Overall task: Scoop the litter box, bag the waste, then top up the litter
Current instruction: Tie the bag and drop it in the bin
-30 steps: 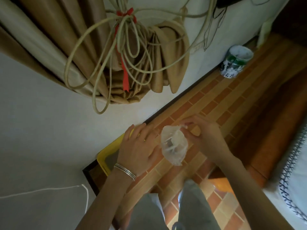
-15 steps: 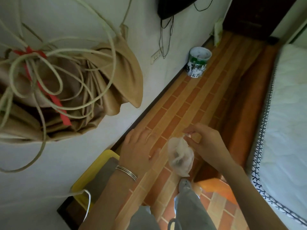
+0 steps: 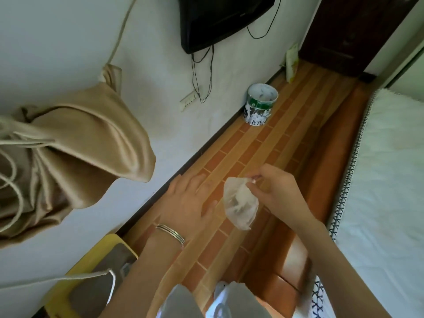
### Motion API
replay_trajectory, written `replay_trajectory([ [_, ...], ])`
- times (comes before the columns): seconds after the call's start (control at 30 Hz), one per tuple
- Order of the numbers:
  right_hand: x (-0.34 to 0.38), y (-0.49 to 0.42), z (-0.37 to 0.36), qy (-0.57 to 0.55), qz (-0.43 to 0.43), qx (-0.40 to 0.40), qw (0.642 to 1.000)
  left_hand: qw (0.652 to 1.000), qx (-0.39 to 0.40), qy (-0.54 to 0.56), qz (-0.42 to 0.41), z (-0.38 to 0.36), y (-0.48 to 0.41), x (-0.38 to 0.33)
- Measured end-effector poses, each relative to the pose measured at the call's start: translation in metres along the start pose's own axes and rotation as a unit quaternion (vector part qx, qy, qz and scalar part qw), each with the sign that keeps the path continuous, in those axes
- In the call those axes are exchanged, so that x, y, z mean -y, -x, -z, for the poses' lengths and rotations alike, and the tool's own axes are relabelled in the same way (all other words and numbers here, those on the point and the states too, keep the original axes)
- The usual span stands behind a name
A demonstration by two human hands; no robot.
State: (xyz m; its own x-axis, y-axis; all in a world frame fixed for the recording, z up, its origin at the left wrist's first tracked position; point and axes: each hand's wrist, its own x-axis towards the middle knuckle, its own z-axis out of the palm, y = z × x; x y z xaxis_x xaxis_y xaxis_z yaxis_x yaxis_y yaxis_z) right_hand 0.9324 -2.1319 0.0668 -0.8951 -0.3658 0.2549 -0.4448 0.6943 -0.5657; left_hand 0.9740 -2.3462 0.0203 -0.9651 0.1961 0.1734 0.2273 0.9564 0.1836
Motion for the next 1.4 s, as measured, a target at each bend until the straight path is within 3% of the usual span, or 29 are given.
replay_trajectory([
  [0.33, -0.08, -0.06, 0.042, 0.003, -0.039, -0.016, 0.999, 0.999, -0.004, -0.019, -0.037, -0.019, -0.111, -0.022],
  [1.0, -0.176, -0.244, 0.083, 0.038, -0.107, -0.109, 0.988, 0.991, -0.015, -0.016, -0.133, -0.039, -0.375, 0.011],
  [1.4, -0.261, -0.304, 0.1, 0.02, -0.116, -0.094, 0.989, 0.989, 0.005, -0.02, -0.15, -0.077, -0.466, -0.002],
])
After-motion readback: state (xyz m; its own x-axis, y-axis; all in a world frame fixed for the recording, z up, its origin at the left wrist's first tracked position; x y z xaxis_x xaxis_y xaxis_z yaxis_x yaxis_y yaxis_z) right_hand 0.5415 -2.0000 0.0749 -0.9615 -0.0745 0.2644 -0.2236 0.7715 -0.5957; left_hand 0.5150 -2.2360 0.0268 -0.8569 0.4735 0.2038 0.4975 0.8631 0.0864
